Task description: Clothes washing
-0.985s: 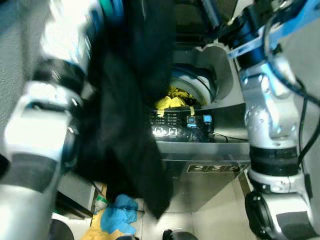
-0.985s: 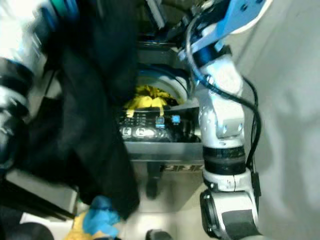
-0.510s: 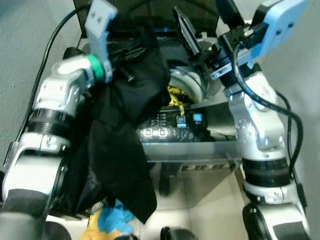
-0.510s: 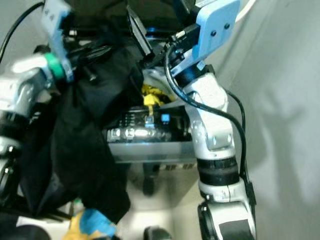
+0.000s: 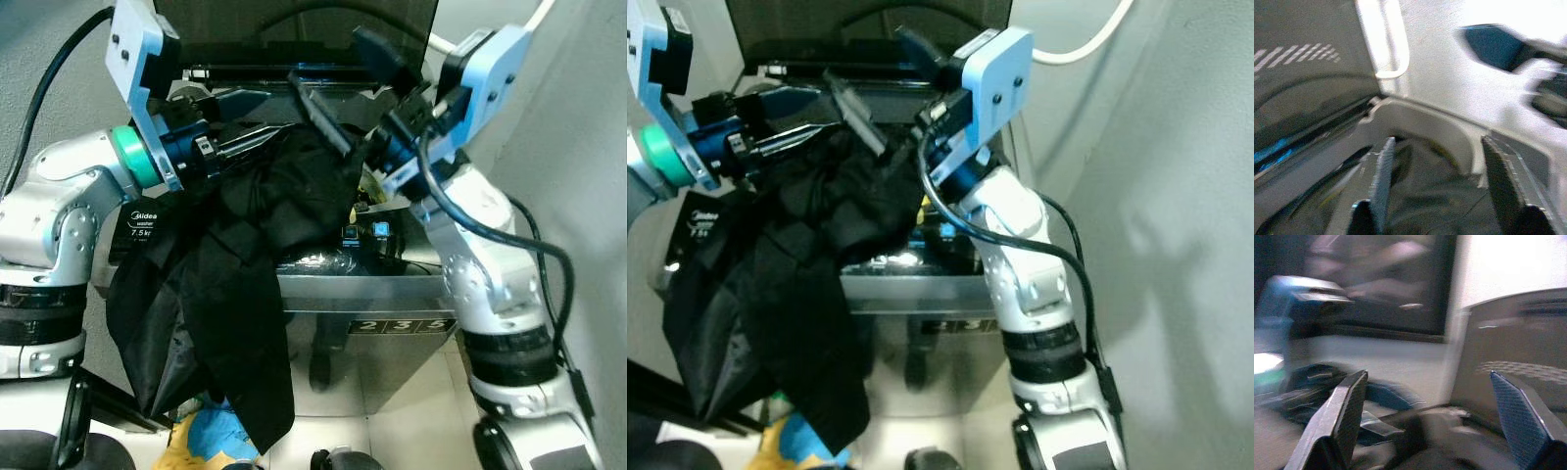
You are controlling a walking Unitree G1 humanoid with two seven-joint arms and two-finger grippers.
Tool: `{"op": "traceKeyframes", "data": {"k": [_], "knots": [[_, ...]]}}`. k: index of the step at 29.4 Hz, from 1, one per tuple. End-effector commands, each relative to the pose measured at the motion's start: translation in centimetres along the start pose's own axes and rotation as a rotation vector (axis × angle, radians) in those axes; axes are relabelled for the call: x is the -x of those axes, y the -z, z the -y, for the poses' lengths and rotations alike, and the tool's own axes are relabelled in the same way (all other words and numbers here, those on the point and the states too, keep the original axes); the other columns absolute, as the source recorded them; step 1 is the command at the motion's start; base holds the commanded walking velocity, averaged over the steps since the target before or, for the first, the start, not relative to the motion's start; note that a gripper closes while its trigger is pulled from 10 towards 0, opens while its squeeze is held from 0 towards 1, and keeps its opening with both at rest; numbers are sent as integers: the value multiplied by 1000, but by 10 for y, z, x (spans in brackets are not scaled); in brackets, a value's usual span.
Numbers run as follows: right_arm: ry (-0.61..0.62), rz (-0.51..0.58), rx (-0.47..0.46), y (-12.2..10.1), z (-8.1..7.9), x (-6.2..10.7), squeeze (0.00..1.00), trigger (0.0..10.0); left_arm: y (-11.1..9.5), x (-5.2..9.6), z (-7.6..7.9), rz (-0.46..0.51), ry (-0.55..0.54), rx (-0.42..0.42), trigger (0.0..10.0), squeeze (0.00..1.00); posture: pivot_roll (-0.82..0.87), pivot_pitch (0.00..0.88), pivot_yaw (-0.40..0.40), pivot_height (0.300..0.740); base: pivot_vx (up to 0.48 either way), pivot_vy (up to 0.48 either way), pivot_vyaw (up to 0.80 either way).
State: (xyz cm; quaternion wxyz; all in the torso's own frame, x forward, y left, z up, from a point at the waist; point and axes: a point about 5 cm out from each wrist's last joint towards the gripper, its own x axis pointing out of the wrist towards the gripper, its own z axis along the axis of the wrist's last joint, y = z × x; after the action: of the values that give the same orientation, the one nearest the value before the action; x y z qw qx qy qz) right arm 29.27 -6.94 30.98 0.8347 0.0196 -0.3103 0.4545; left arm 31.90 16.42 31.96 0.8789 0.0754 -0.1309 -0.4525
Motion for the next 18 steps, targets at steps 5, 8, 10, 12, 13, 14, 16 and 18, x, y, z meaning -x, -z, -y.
{"op": "traceKeyframes", "data": {"k": [5,8,10,12,13,14,16,18], "knots": [[-174,-97,-15,8,-14,11,0,10000,-17,6,5,65,-27,-73,10000,0,87,103,49,740,0,0,0],[-208,-181,40,21,-18,16,0,10000,-33,13,6,121,-82,-159,10000,0,82,107,52,740,0,0,0],[-238,-240,93,35,-26,15,0,10000,-58,24,-5,223,-234,-225,10000,0,85,114,48,740,0,0,0],[-231,-259,130,41,-28,13,0,10000,-72,30,-10,282,-297,-225,10000,0,85,114,48,740,0,0,0],[-209,-278,159,46,-27,9,0,10000,-81,35,-13,325,-326,-214,10000,0,89,115,44,740,0,0,0],[-209,-278,159,46,-27,9,0,10000,-81,35,-13,325,-326,-214,10000,0,89,115,44,740,0,0,0],[-193,-294,210,52,-27,6,0,10000,-89,39,-14,358,-329,-199,10000,0,91,116,42,740,0,0,0],[-194,-314,245,60,-30,3,0,10000,-96,42,-13,386,-316,-184,10000,0,99,115,41,740,0,0,0]]}}
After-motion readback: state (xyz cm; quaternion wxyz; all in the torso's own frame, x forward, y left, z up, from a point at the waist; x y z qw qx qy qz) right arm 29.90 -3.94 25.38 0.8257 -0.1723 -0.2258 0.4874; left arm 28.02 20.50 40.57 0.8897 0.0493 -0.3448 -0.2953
